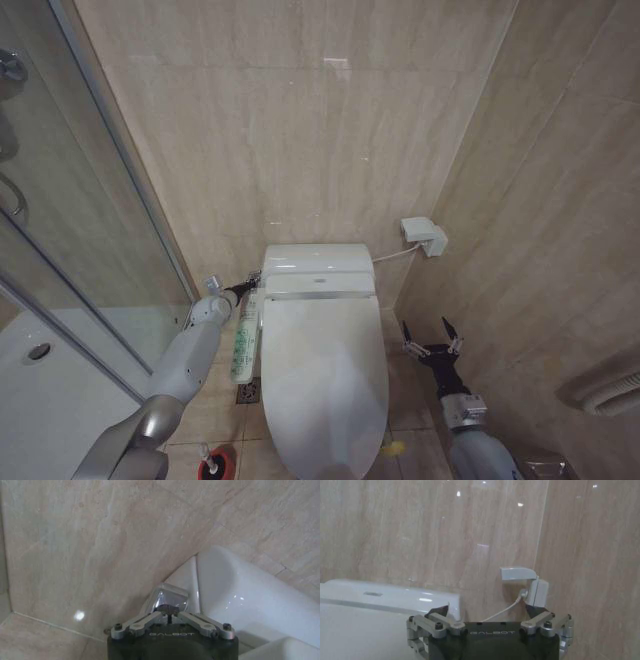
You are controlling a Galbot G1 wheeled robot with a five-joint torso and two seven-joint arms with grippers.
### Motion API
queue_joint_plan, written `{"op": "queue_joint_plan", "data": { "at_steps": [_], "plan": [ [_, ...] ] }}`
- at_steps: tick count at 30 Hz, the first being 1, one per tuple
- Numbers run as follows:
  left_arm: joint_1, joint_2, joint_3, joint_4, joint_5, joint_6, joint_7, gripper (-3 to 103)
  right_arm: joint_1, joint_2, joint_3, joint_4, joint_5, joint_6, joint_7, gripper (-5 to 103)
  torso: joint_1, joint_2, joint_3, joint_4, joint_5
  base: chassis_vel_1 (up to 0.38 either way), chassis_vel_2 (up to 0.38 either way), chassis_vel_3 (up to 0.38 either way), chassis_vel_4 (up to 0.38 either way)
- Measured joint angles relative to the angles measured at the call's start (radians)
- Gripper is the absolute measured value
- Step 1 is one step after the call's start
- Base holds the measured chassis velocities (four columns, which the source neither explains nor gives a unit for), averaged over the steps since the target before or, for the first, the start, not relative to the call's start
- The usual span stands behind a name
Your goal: Open the toilet lid, clean the toilet bowl with a toilet brush, close the toilet lid, and flush.
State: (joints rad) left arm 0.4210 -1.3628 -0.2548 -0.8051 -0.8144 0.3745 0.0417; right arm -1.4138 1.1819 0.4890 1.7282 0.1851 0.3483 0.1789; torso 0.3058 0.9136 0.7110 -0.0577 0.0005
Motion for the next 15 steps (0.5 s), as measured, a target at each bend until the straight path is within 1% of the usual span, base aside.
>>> {"op": "queue_joint_plan", "data": {
  "at_steps": [4, 8, 15],
  "plan": [
    [0.002, -0.005, 0.001, 0.006, 0.011, -0.008, 0.002, 0, 0.0, 0.0, 0.0, 0.0, 0.0, 0.0, 0.0, 100, 0.0, 0.0, 0.0, -0.0005, 0.0, 0.0, 0.0, 0.0, 0.0],
    [-0.007, 0.002, 0.005, 0.018, 0.015, -0.012, 0.01, 0, 0.0, 0.0, 0.0, 0.0, 0.0, 0.0, 0.0, 100, 0.0, 0.0, 0.0, -0.001, -0.0008, 0.0, 0.0, 0.0, 0.0],
    [-0.02, 0.016, 0.003, 0.033, 0.012, -0.012, 0.015, 0, 0.0, 0.0, 0.0, 0.0, 0.0, 0.0, 0.0, 100, 0.0, 0.0, 0.0, -0.0015, -0.001, 0.0, 0.0, 0.0, 0.0]
  ]
}}
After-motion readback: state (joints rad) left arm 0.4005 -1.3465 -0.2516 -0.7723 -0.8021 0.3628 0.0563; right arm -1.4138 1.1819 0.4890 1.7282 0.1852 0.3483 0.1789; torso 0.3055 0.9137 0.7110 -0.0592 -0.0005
